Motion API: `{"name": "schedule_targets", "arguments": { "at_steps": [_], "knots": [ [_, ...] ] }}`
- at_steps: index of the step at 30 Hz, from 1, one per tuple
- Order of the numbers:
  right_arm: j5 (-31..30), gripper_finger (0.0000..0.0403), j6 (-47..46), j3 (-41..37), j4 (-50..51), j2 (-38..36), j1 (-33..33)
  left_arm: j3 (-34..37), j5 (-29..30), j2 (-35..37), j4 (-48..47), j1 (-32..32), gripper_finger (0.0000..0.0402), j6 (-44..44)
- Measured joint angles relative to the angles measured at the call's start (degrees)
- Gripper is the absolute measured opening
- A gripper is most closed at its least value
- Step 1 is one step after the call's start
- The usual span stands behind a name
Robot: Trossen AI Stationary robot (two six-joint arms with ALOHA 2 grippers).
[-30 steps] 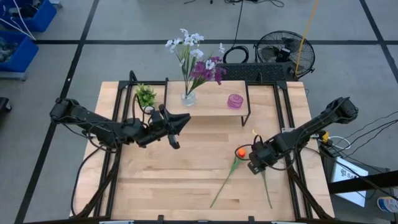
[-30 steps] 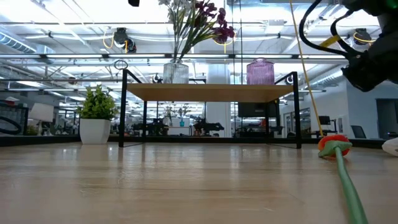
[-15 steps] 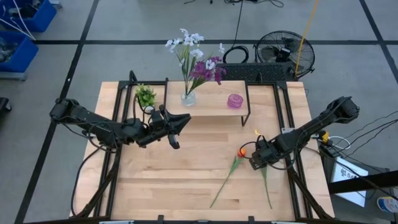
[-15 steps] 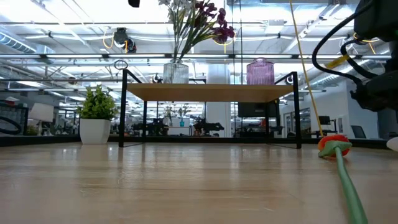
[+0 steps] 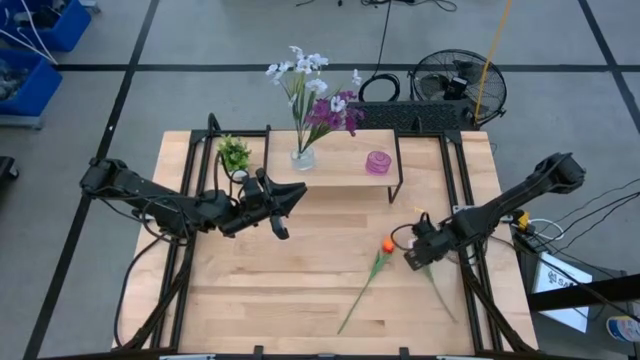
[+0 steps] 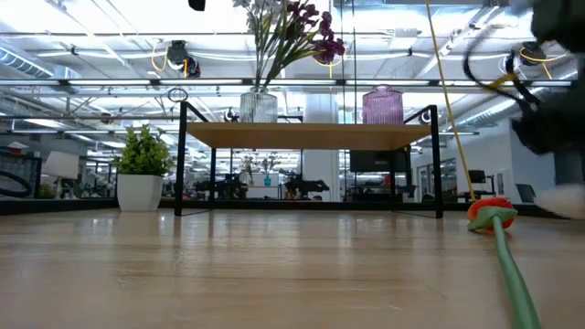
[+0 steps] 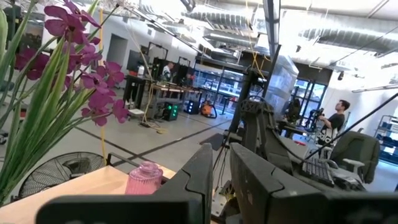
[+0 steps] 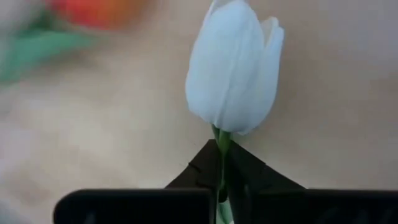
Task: Pick and place flowers into a vace then onto a shelf
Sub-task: Put the white flower into the violet vase
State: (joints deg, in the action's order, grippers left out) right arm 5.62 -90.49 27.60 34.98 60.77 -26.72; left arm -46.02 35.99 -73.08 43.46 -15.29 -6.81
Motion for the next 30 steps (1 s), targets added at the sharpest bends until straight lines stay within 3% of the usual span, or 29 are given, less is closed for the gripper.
{"name": "schedule_targets", "arguments": {
  "at_steps": [5, 9, 11, 16, 19, 24, 30],
  "knots": [
    [-2.89, 0.0004, 8.72, 0.07, -14.32, -7.95, -0.02, 0.00, 0.01, 0.00, 0.00, 0.00, 0.0063, -0.02],
    [-7.22, 0.0003, 21.64, 0.11, -31.88, -13.30, -0.04, 0.00, 0.02, 0.00, 0.00, 0.00, 0.0063, -0.07],
    [-12.38, 0.0003, 30.59, 0.15, -42.64, -15.60, -0.04, 0.00, 0.04, 0.00, 0.00, 0.00, 0.0063, -0.20],
    [-25.66, 0.0002, 67.13, 0.21, -70.93, -19.30, 0.02, -0.01, 0.04, 0.00, 0.02, 0.00, 0.0063, 0.40],
    [-34.91, 0.0003, 90.42, 1.13, -81.97, -20.62, 0.47, 0.00, 0.04, 0.00, 0.02, 0.29, 0.0063, 0.46],
    [-57.68, 0.0003, 115.68, 9.61, -76.11, -23.12, 1.42, -0.02, 0.09, 0.00, 0.02, 1.36, 0.0063, 0.22],
    [-72.92, 0.0003, 125.56, 25.84, -58.56, -20.98, 1.62, -0.02, 0.07, 0.00, 0.04, 2.38, 0.0063, 0.21]
  ]
}}
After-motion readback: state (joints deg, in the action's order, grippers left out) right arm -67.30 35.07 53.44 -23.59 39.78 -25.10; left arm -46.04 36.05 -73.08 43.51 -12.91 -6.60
